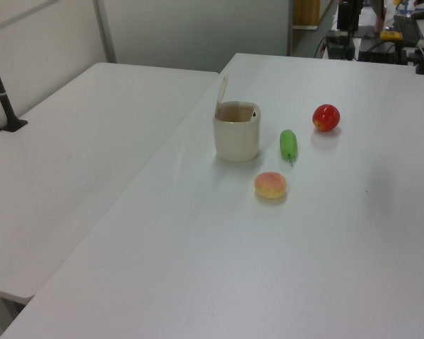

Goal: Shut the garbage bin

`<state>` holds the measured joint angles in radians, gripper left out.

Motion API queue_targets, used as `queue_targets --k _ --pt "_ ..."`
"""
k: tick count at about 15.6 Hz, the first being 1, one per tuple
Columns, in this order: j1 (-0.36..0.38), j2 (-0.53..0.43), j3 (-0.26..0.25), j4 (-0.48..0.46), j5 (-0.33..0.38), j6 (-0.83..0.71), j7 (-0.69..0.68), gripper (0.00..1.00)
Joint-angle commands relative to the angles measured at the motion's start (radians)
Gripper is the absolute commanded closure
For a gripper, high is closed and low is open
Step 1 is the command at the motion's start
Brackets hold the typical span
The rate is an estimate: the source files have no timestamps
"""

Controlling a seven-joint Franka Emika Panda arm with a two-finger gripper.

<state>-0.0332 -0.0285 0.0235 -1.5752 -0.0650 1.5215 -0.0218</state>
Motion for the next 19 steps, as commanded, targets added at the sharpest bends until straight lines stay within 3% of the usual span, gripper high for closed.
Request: queue_targets --k 1,12,13,14,17,19 --pt "-0.002 -0.024 0.0 -0.017 -0.015 -0.012 -0.017 0.0" --pt "0.001 -0.014 0.001 -0.017 -0.013 -0.001 -0.017 0.0" --pt "0.003 -0.013 0.001 -0.017 -0.013 -0.001 -0.018 0.04" --pt "0.003 -0.011 0.001 -0.017 -0.012 -0.001 -0.029 0.16" --pt "-0.001 -0.013 0.001 -0.017 -0.003 -0.003 -0.089 0.71" --pt "-0.001 -0.011 0.001 -0.017 -0.001 -0.001 -0.09 0.95"
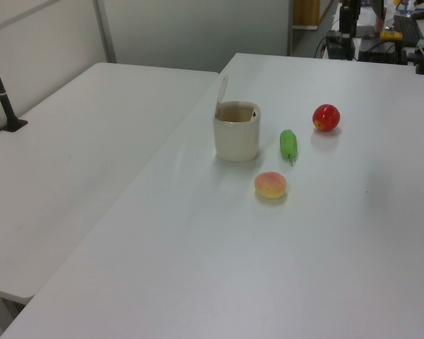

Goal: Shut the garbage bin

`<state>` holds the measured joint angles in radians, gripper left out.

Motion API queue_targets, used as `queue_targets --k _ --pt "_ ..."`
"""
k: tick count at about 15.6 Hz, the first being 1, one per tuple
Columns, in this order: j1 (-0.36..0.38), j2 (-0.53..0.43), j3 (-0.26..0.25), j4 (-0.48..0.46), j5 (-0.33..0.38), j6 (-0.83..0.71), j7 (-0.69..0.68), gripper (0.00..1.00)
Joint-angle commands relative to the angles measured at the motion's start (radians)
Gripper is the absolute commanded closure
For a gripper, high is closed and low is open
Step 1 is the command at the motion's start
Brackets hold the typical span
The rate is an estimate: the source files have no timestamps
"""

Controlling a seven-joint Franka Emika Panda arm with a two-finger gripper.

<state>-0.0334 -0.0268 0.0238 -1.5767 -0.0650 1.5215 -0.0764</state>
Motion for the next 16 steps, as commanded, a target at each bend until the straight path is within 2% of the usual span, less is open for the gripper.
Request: queue_targets --k 1,7,12,16 --pt "0.0 -0.013 0.001 -0.016 -0.001 -0.001 -0.036 1.0" --pt "0.0 -0.005 0.001 -0.016 0.001 0.038 -0.037 1.0" --pt "0.001 0.08 0.001 0.046 0.007 0.163 -0.031 1.0" --pt "0.009 0.133 0.001 0.067 0.025 0.362 -0.019 1.0"
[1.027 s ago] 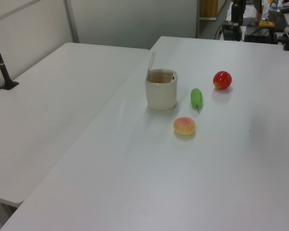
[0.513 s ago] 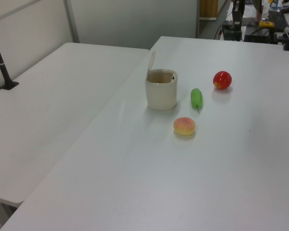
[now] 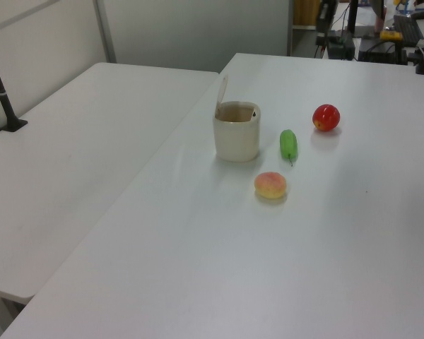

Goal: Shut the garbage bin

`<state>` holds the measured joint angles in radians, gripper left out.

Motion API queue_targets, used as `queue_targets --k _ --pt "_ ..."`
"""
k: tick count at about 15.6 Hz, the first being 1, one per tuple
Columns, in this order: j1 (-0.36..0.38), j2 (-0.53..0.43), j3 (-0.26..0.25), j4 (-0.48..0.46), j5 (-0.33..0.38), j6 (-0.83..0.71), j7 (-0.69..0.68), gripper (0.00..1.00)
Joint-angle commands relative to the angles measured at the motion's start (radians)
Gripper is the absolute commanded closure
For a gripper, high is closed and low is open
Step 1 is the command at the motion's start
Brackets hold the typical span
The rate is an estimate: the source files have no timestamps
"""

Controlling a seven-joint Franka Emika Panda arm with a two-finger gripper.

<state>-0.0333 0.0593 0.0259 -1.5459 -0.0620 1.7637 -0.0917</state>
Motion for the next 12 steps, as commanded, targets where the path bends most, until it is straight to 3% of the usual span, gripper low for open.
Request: queue_targets --k 1,4,8,12 --pt "0.01 0.059 -0.001 0.036 0.036 0.17 -0.003 1.0" --pt "0.012 0.102 0.005 0.04 0.056 0.323 -0.003 1.0" --pt "0.032 0.169 0.011 0.04 0.148 0.595 0.004 1.0" --pt "0.055 0.23 0.012 0.04 0.156 0.79 0.039 1.0"
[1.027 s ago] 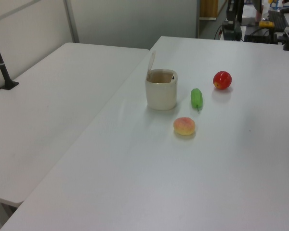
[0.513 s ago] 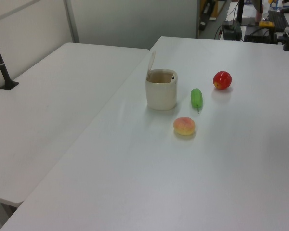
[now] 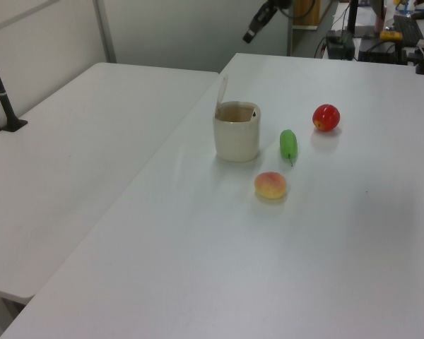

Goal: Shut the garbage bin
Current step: 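Lower the gripper toward the raised lid of the cream bin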

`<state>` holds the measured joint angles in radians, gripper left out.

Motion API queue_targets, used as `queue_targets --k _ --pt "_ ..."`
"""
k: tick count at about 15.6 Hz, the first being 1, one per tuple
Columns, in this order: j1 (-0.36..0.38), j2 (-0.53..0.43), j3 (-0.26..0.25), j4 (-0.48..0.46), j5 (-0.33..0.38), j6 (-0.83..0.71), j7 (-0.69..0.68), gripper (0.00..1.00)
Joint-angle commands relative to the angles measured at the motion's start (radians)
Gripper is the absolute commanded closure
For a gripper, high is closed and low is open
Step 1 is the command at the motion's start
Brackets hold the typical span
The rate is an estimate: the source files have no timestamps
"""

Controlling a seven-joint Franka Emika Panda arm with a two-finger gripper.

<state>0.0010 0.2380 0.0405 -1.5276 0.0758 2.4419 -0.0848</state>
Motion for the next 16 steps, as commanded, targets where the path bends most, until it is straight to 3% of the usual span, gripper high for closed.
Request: queue_targets --k 1,7,16 --pt "0.039 0.069 -0.002 0.021 0.018 0.161 0.039 1.0" --pt "0.06 0.171 -0.004 0.02 0.019 0.35 0.062 1.0" --pt "0.062 0.187 -0.005 0.014 -0.008 0.312 0.04 1.0"
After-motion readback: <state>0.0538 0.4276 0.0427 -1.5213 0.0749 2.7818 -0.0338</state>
